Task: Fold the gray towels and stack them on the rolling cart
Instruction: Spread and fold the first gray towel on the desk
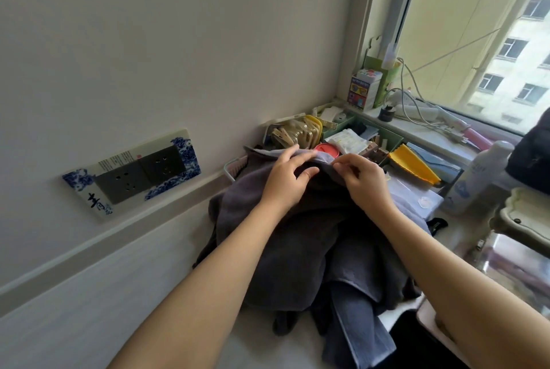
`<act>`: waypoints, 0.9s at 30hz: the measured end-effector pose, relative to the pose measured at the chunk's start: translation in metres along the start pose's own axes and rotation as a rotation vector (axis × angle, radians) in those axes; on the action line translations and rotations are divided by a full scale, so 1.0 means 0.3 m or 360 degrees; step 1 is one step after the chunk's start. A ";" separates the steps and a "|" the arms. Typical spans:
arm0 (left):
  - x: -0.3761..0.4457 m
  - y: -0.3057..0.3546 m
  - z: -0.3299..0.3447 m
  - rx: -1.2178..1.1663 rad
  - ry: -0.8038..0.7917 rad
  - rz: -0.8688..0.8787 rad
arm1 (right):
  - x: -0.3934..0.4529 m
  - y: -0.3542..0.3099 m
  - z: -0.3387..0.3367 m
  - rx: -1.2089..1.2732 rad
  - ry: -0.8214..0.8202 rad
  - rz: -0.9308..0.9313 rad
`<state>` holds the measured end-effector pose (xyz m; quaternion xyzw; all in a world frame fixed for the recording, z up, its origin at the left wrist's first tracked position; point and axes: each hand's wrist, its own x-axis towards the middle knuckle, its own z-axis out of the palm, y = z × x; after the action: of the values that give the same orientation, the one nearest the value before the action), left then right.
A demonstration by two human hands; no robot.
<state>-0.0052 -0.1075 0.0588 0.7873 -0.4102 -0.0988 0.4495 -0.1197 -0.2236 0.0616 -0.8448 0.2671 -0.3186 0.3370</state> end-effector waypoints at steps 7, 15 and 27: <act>0.044 0.094 -0.088 0.0130 -0.0039 -0.0004 | 0.026 -0.082 -0.156 -0.0108 -0.0140 -0.0110; -0.007 0.222 -0.342 0.0039 0.0317 0.0084 | 0.068 -0.234 -0.179 -0.0174 -0.0553 -0.0154; -0.433 0.101 -0.914 0.0246 0.0938 -0.0291 | -0.032 -0.712 0.127 0.0516 -0.0786 -0.0371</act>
<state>0.0382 0.1519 0.2132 0.8475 -0.1961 0.1250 0.4771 -0.0480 -0.0674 0.1943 -0.8568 0.0244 -0.1786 0.4831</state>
